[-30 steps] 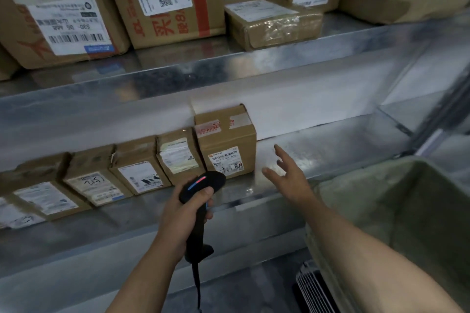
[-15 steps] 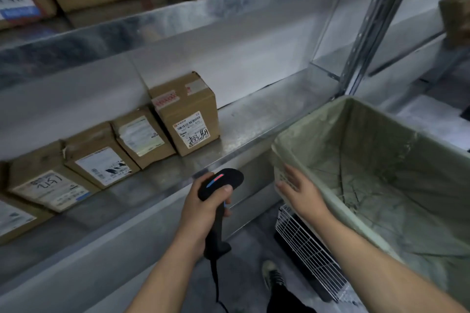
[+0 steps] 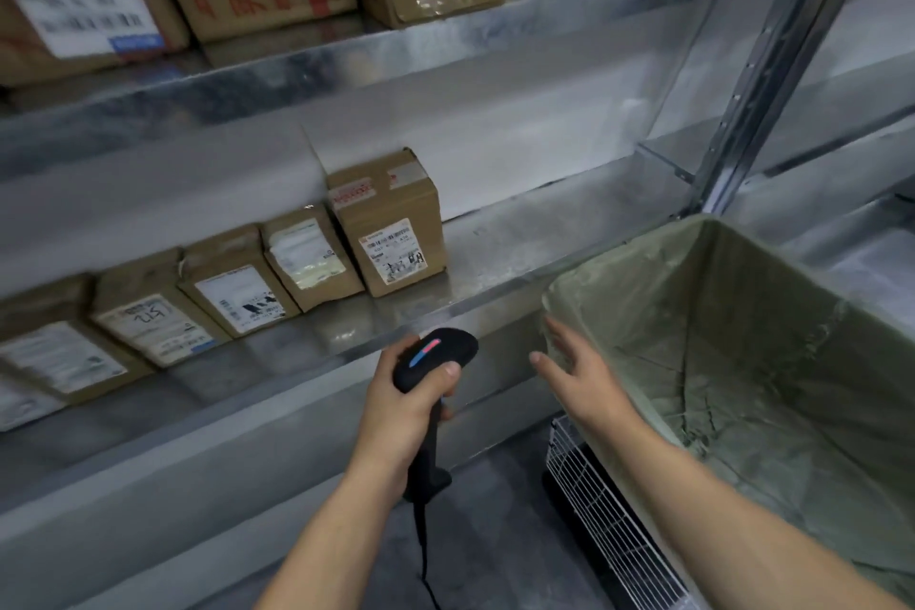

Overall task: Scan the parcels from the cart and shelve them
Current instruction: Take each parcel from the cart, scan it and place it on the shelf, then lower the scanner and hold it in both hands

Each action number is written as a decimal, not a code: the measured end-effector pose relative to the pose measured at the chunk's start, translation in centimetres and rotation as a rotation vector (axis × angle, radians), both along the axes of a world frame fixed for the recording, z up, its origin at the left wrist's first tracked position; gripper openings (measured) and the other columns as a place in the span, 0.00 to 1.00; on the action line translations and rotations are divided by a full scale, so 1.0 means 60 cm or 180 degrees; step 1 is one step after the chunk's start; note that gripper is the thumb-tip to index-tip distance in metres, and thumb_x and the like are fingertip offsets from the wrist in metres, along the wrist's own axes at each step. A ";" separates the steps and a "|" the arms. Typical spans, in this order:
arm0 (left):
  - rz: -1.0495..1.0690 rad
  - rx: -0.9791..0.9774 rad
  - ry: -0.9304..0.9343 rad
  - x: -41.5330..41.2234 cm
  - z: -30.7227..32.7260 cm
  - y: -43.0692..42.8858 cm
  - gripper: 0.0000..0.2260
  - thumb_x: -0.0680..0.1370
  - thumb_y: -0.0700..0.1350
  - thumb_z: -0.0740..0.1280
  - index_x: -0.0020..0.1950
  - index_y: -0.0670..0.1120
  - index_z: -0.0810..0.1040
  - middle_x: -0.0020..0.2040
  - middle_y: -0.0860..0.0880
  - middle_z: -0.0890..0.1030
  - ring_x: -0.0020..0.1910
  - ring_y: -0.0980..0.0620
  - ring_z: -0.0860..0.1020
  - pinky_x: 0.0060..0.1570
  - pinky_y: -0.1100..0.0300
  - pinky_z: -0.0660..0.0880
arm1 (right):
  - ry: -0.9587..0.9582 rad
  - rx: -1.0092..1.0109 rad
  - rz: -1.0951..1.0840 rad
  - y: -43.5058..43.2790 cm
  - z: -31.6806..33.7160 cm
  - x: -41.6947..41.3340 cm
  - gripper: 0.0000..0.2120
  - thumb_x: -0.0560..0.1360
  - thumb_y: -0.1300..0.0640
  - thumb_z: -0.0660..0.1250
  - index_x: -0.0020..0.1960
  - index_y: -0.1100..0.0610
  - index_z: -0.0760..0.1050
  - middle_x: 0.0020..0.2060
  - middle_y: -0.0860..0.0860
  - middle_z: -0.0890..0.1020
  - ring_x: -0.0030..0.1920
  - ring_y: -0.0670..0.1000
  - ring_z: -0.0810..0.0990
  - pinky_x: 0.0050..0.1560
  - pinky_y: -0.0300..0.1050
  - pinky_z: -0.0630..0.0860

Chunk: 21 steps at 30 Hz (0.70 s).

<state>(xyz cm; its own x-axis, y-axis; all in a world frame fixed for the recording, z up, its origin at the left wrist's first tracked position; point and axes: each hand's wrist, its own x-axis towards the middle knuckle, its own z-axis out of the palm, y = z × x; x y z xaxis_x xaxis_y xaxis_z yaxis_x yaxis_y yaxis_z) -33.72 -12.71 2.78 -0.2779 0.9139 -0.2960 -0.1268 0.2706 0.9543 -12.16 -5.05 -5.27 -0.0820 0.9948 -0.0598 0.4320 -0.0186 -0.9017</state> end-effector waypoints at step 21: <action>0.1741 0.0267 -0.0198 -0.118 -0.006 -0.253 0.28 0.68 0.50 0.70 0.69 0.51 0.73 0.49 0.40 0.83 0.39 0.47 0.80 0.36 0.61 0.77 | -0.0370 0.0312 0.1731 -0.121 0.064 -0.195 0.28 0.79 0.50 0.68 0.78 0.48 0.64 0.75 0.48 0.68 0.75 0.49 0.66 0.75 0.53 0.65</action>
<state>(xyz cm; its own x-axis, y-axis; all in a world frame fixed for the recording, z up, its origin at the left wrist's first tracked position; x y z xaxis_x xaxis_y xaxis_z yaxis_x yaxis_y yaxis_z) -40.81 -27.88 2.44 -0.7027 0.6625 -0.2595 -0.2842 0.0730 0.9560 -23.89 -12.29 -1.43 -0.5830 0.8124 -0.0083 0.4524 0.3161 -0.8339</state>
